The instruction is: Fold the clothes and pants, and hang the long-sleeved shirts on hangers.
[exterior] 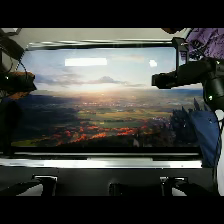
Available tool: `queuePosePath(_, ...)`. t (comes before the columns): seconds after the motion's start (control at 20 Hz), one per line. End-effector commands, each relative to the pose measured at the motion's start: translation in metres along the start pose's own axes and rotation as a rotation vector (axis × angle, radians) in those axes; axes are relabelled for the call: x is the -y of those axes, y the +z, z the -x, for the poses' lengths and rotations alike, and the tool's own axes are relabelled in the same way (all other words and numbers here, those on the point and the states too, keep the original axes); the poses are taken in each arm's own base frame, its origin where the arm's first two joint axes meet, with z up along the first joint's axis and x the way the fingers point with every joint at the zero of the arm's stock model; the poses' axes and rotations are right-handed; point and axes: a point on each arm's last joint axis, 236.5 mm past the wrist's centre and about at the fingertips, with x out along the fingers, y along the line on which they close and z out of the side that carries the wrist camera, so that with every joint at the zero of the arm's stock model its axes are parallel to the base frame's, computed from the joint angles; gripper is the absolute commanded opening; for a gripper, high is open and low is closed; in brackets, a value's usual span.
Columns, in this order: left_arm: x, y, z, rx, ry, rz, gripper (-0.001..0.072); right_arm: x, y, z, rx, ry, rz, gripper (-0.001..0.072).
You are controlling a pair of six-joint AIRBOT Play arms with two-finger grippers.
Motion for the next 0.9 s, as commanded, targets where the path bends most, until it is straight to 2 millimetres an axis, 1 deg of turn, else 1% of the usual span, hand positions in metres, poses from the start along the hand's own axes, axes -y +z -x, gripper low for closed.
queuePosePath(0.0, -0.014, -0.005, -0.003, -0.022, 0.053, 0.059, 0.072, -0.001, 0.0, 0.0, 0.002, 0.001, 0.001, 0.0029)
queuePosePath(0.05, -0.028, -0.005, -0.004, -0.024, 0.097, 0.082, 0.072, -0.001, 0.0, 0.0, 0.002, 0.001, 0.001, 0.0029)
queuePosePath(0.15, -0.059, -0.002, -0.006, 0.001, 0.139, 0.198, 0.072, -0.001, 0.0, 0.0, 0.002, 0.0, 0.001, 0.0029)
queuePosePath(0.25, -0.103, -0.001, -0.012, 0.037, 0.181, 0.297, 0.072, -0.001, 0.0, 0.0, 0.002, 0.001, 0.001, 0.0029)
queuePosePath(0.3, -0.125, -0.005, -0.017, 0.045, 0.203, 0.343, 0.072, -0.001, 0.0, 0.0, 0.002, 0.001, 0.0, 0.0028)
queuePosePath(0.4, -0.161, -0.018, -0.028, 0.046, 0.239, 0.418, 0.072, -0.001, 0.0, 0.0, 0.002, 0.001, 0.0, 0.0029)
queuePosePath(0.6, -0.226, -0.049, -0.059, 0.081, 0.303, 0.591, 0.072, -0.001, 0.0, 0.0, 0.002, 0.001, 0.0, 0.0029)
queuePosePath(0.75, -0.263, -0.074, -0.092, 0.083, 0.322, 0.678, 0.072, -0.001, 0.0, 0.0, 0.002, 0.001, 0.0, 0.0029)
queuePosePath(0.85, -0.28, -0.09, -0.116, 0.069, 0.312, 0.738, 0.072, -0.001, 0.0, 0.0, 0.002, 0.001, 0.0, 0.0029)
